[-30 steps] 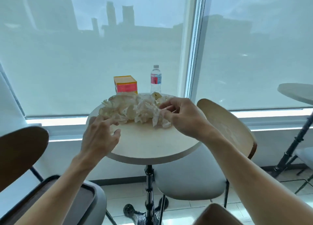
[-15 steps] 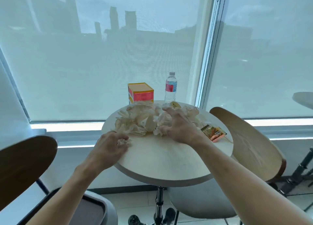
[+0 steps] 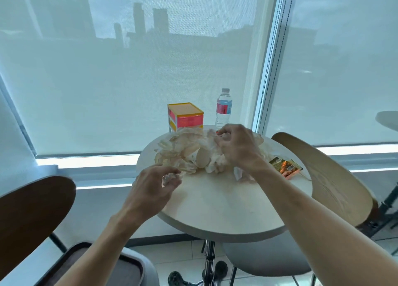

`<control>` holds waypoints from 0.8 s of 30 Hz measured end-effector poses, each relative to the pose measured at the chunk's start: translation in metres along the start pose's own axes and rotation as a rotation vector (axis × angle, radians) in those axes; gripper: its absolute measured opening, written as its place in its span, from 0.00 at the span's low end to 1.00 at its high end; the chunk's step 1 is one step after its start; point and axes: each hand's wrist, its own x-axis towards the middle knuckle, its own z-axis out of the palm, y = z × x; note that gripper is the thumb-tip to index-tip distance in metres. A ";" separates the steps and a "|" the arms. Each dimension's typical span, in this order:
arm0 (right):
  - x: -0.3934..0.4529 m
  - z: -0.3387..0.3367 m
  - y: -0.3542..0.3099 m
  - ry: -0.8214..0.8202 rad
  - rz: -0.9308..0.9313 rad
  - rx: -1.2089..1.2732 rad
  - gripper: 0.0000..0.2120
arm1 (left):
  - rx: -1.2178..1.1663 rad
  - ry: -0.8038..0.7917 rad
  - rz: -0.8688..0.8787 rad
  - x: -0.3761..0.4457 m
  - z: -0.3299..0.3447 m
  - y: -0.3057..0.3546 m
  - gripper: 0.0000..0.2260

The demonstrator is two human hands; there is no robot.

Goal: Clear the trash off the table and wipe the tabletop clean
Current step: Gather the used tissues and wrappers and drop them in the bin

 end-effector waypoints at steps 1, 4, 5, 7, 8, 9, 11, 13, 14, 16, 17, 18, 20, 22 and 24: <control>0.000 -0.004 -0.003 0.026 -0.004 0.031 0.10 | -0.009 -0.002 0.008 0.000 0.000 0.001 0.09; -0.001 -0.017 -0.011 0.092 -0.002 0.165 0.13 | -0.053 0.003 0.036 0.000 0.000 0.009 0.09; -0.001 -0.020 -0.012 0.108 0.000 0.199 0.12 | -0.068 0.001 0.047 0.000 0.001 0.012 0.09; -0.004 -0.028 -0.014 0.135 0.005 0.228 0.10 | -0.106 -0.006 0.068 0.000 0.002 0.019 0.08; -0.006 -0.032 -0.014 0.148 0.008 0.237 0.09 | -0.130 -0.006 0.072 0.000 0.003 0.023 0.07; -0.009 -0.036 -0.013 0.161 0.009 0.244 0.09 | -0.153 -0.005 0.072 0.000 0.004 0.026 0.07; -0.017 -0.046 -0.011 0.186 0.001 0.271 0.09 | -0.188 0.000 0.065 0.001 0.008 0.033 0.07; -0.025 -0.056 -0.007 0.203 -0.012 0.329 0.07 | -0.217 0.007 0.061 0.001 0.013 0.040 0.07; -0.029 -0.061 -0.004 0.211 -0.015 0.357 0.06 | -0.233 0.007 0.058 0.000 0.017 0.043 0.07; -0.038 -0.072 0.003 0.226 -0.019 0.416 0.06 | -0.273 -0.005 0.047 0.000 0.024 0.051 0.07; -0.043 -0.078 0.006 0.233 -0.021 0.447 0.06 | -0.293 -0.016 0.044 0.000 0.028 0.055 0.07; -0.048 -0.084 0.009 0.242 -0.023 0.472 0.06 | -0.313 -0.027 0.044 -0.001 0.031 0.059 0.06; -0.058 -0.099 0.016 0.262 -0.032 0.496 0.06 | -0.355 -0.042 0.051 -0.004 0.039 0.070 0.05; -0.069 -0.112 0.022 0.280 -0.031 0.506 0.05 | -0.389 -0.048 0.062 -0.008 0.045 0.079 0.04; -0.080 -0.124 0.031 0.287 -0.025 0.511 0.05 | -0.411 -0.047 0.069 -0.013 0.052 0.090 0.05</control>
